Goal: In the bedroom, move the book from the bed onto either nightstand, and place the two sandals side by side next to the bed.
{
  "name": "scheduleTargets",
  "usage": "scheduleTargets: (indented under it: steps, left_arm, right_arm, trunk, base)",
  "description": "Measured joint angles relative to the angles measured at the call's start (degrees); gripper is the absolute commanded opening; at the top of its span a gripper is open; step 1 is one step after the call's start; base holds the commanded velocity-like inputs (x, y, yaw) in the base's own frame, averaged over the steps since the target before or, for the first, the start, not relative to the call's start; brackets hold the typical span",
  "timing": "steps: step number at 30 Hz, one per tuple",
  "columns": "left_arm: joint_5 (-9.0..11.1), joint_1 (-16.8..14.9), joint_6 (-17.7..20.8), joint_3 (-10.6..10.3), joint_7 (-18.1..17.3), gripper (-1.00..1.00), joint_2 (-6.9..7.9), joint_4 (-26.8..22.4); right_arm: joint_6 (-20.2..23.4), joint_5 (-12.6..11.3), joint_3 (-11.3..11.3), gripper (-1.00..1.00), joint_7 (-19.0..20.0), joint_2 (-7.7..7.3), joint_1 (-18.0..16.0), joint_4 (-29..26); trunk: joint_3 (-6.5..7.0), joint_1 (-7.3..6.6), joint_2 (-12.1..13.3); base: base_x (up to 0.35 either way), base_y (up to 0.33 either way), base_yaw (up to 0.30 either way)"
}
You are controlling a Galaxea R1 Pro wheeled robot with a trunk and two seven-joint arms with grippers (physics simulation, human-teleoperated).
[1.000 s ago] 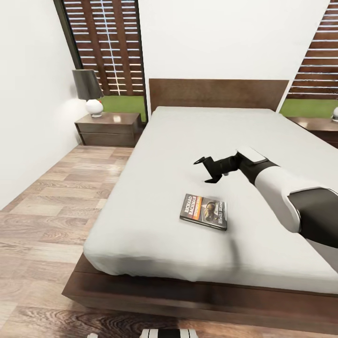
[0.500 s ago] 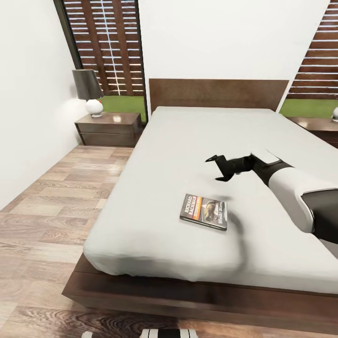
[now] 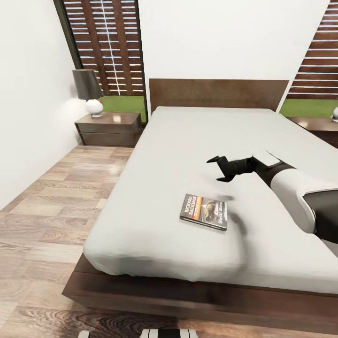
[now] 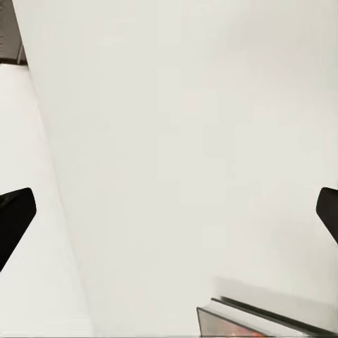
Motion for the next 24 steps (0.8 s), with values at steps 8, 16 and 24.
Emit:
scheduleTargets:
  steps: [8,16,24]
  left_arm:
    - [0.00,0.00,0.13,0.00,-0.07,1.00,0.11,0.00]
    - [0.00,0.00,0.14,0.00,-0.08,1.00,0.13,0.00]
    - [0.02,0.00,0.20,0.00,-0.08,1.00,0.12,0.00]
  right_arm:
    - [3.84,0.07,-0.15,1.00,4.36,0.19,0.50,0.25]
    - [5.22,-0.11,-0.15,1.00,8.98,0.08,3.35,0.24]
    - [5.40,0.31,-0.20,1.00,10.59,0.06,4.83,0.11]
  trunk:
    - [0.00,0.00,0.00]
    - [0.00,0.00,0.00]
    - [0.00,0.00,0.00]
  base:
    - [0.000,0.000,0.000]
    - [0.000,0.000,0.000]
    - [0.000,0.000,0.000]
